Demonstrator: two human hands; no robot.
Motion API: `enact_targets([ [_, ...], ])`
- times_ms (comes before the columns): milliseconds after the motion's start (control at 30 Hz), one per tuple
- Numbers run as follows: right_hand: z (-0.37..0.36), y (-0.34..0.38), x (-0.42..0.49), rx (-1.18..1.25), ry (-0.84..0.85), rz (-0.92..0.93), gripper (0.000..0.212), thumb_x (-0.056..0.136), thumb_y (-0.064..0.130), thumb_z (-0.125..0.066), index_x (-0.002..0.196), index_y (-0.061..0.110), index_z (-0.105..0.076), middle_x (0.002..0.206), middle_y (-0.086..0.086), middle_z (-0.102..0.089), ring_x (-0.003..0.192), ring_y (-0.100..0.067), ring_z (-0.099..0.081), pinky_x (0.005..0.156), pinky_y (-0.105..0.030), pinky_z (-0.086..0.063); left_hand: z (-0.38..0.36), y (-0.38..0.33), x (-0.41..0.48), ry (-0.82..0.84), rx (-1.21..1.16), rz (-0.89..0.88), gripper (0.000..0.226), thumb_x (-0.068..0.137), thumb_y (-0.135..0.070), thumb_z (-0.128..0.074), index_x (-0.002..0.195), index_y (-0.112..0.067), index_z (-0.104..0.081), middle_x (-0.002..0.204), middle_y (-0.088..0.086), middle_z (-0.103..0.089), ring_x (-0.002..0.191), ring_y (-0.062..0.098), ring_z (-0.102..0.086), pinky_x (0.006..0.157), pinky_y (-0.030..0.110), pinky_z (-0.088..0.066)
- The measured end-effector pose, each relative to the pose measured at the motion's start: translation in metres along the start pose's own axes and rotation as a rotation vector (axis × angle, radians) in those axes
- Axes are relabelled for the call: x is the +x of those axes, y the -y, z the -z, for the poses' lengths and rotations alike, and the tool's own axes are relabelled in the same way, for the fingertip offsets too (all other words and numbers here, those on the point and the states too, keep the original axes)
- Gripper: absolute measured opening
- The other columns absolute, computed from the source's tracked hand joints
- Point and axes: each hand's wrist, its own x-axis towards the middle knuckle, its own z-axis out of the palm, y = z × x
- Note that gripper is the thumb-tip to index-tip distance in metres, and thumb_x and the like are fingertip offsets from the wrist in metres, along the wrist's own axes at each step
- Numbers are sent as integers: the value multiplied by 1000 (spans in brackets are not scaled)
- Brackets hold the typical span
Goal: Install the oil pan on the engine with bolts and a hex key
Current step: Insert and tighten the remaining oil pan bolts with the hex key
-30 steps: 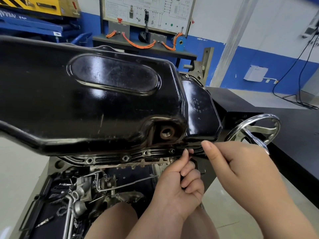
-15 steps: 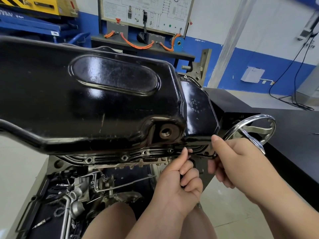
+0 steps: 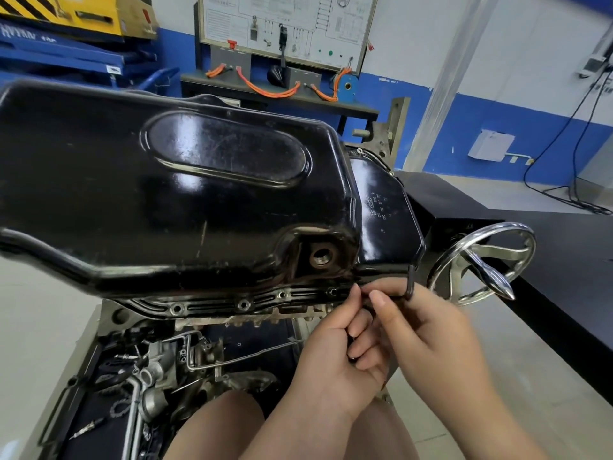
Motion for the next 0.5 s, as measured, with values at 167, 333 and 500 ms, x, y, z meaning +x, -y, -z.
enact_targets([
  [167,0,1,1,-51,-255,229,26,92,32,-46,76,27,-65,81,13,-62,82,-3,-60,73,-8,-40,7,-6,-6,-10,-15,30,30,81,-29,-56,68,-4,-64,47,0,-34,30,8,-27,27,13,-19],
  [333,4,5,-4,97,-166,314,26,96,32,-41,73,28,-54,76,10,-59,77,-11,-60,70,-17,-43,19,-13,-13,3,141,63,48,81,-44,-48,79,-3,-73,53,2,-40,31,7,-26,27,11,-18],
  [500,-8,2,-6,-60,-27,230,32,86,39,-51,68,16,-63,69,5,-62,66,-5,-58,59,-20,-45,20,-21,-21,-33,374,-83,51,79,-55,-43,78,-14,-73,46,1,-34,30,6,-20,30,10,-17],
])
